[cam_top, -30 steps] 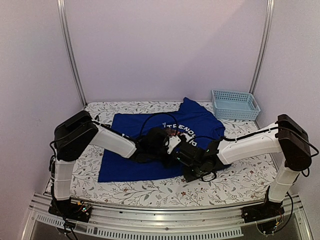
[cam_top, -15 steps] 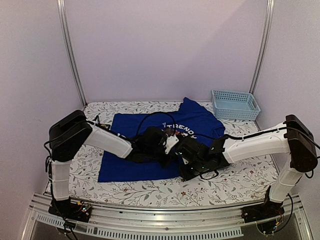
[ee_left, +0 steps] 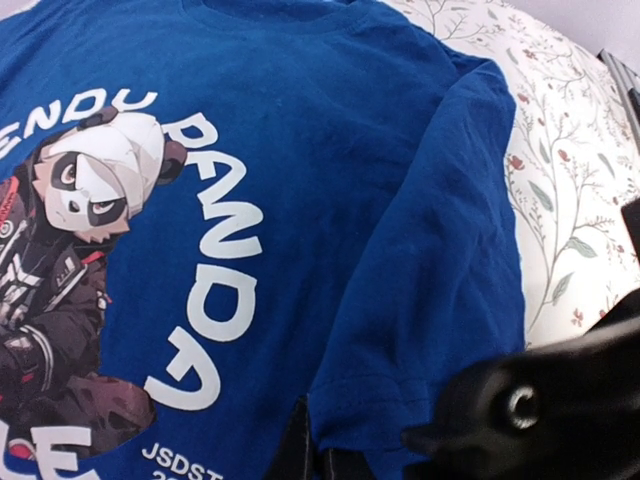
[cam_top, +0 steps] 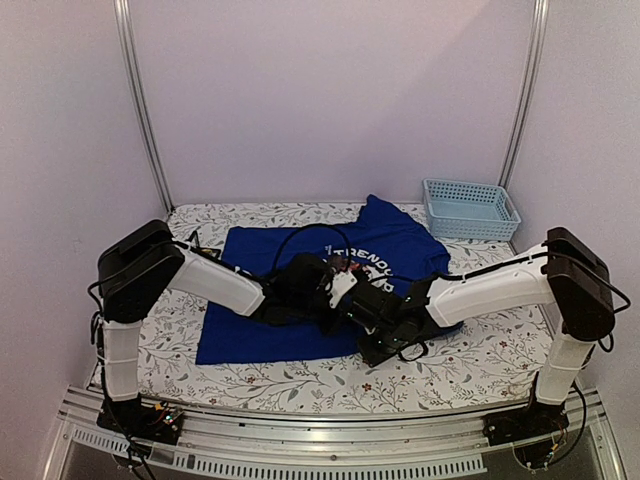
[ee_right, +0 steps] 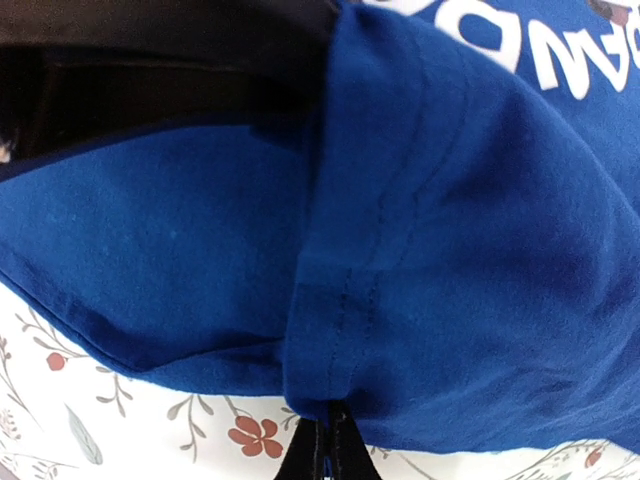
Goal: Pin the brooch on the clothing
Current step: Smooth out the crumpled clothing at the center of the board, then pick up the brooch from the brooch box.
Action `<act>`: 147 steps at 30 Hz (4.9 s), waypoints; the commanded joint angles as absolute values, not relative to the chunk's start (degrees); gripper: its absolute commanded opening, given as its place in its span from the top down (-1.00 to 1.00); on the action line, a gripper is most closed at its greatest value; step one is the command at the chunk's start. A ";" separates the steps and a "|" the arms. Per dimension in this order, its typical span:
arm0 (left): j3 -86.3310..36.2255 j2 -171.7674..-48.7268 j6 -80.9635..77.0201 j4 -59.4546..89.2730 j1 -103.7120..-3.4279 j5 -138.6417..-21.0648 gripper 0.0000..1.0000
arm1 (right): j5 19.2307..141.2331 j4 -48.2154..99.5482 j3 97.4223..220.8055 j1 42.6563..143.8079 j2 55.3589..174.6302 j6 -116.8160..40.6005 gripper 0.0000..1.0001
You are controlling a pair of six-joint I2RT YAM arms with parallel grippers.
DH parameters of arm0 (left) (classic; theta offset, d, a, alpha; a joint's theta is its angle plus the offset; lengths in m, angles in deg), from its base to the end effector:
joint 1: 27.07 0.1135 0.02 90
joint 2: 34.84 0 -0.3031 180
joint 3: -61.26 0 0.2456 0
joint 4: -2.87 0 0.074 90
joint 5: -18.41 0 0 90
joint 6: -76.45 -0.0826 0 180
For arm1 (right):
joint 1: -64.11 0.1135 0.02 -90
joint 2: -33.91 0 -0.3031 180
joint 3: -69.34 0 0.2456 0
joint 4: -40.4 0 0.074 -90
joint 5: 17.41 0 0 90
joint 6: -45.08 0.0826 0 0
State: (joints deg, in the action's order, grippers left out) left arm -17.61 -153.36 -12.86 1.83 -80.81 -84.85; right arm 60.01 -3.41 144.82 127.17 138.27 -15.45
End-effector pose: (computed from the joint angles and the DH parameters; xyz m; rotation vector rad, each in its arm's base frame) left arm 0.2653 -0.3938 0.1268 1.1596 2.0308 -0.7552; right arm 0.1774 0.3094 0.1409 -0.7571 2.6694 0.0937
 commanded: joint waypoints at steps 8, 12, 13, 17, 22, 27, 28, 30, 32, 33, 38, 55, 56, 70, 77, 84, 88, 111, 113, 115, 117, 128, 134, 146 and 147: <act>-17.79 -148.76 -20.15 5.00 -84.16 -88.89 1.00 | 56.37 -20.69 148.10 126.55 132.68 -11.75 1.00; -19.41 -148.95 -23.95 9.93 -87.60 -89.97 0.99 | 62.90 -28.55 146.61 126.16 129.02 -8.02 1.00; -19.61 -149.09 -24.54 10.91 -88.31 -90.09 0.99 | 65.14 -29.63 145.63 126.20 128.03 -6.78 1.00; -20.75 -150.10 -25.89 15.52 -90.76 -91.93 0.99 | 71.15 -33.54 142.38 126.24 124.42 -3.07 1.00; -23.02 -152.05 -28.51 21.83 -93.87 -94.77 0.96 | 74.57 -38.95 139.85 126.16 120.63 -0.86 1.00; -24.99 -153.56 -28.74 24.98 -94.86 -96.53 0.90 | 77.95 -38.41 135.65 126.16 119.41 -0.46 1.00; -25.08 -153.59 -28.64 25.19 -94.91 -96.97 0.87 | 78.36 -37.75 134.92 126.16 119.14 -0.65 1.00; -25.48 -153.74 -28.53 26.21 -95.00 -97.40 0.78 | 78.88 -36.80 134.10 126.16 119.32 -0.84 0.96; -26.14 -153.84 -28.77 27.86 -95.09 -97.95 0.56 | 79.22 -36.39 133.69 126.18 119.71 -1.18 0.85; -26.30 -153.72 -28.96 28.74 -95.10 -98.31 0.44 | 79.26 -36.40 133.59 126.17 119.97 -1.38 0.78; -26.79 -149.84 -29.58 35.79 -95.04 -97.57 -0.03 | 78.39 -38.33 134.53 126.18 119.25 -1.64 0.39; -1.18 -126.71 4.88 32.25 -75.64 -61.90 0.52 | 61.90 -14.83 136.71 106.30 118.76 -9.81 0.64; 0.84 -125.71 6.55 31.43 -75.49 -60.11 0.52 | 61.43 -13.33 136.40 105.51 120.32 -9.75 0.67; 15.98 -115.80 20.12 32.10 -74.45 -55.64 0.52 | 56.54 -12.42 127.99 104.32 128.94 -4.81 0.67; 13.65 -110.08 17.15 33.94 -74.47 -54.23 0.46 | 57.07 -13.72 131.37 104.36 124.66 -6.91 0.61; 3.26 -106.26 7.32 35.67 -72.06 -49.30 -0.37 | 56.71 -13.87 143.58 104.36 120.62 -13.74 0.30; -4.78 -112.73 3.83 36.25 -62.54 -53.49 -0.66 | 55.71 -10.50 151.11 104.36 120.67 -19.37 -0.09; -39.24 -155.63 -1.40 41.63 -36.76 -57.46 -0.51 | 57.32 -0.98 160.09 103.58 139.04 -35.39 -0.82; -39.78 -156.43 -1.33 41.96 -36.39 -57.94 -0.48 | 57.21 -0.90 160.32 103.57 139.73 -35.71 -0.82; -39.41 -156.65 -1.02 41.58 -36.39 -58.63 -0.47 | 57.30 -0.90 160.82 103.57 140.50 -36.11 -0.82; -38.71 -156.66 -0.79 41.05 -36.44 -58.89 -0.47 | 57.60 -0.93 161.35 103.56 141.23 -36.37 -0.82; -38.24 -159.72 -1.73 39.82 -36.39 -60.96 -0.52 | 58.00 -0.98 161.33 103.57 141.73 -37.27 -0.81; -36.05 -158.67 -1.83 39.01 -37.21 -63.26 -0.44 | 57.98 -0.90 160.83 103.57 141.83 -37.02 -0.81; -32.25 -154.69 -3.65 37.57 -39.97 -63.70 -0.25 | 57.98 -0.92 160.83 103.57 142.87 -37.37 -0.80; -32.25 -154.56 -3.74 37.65 -40.00 -63.71 -0.24 | 57.95 -0.86 160.83 103.51 142.89 -37.36 -0.80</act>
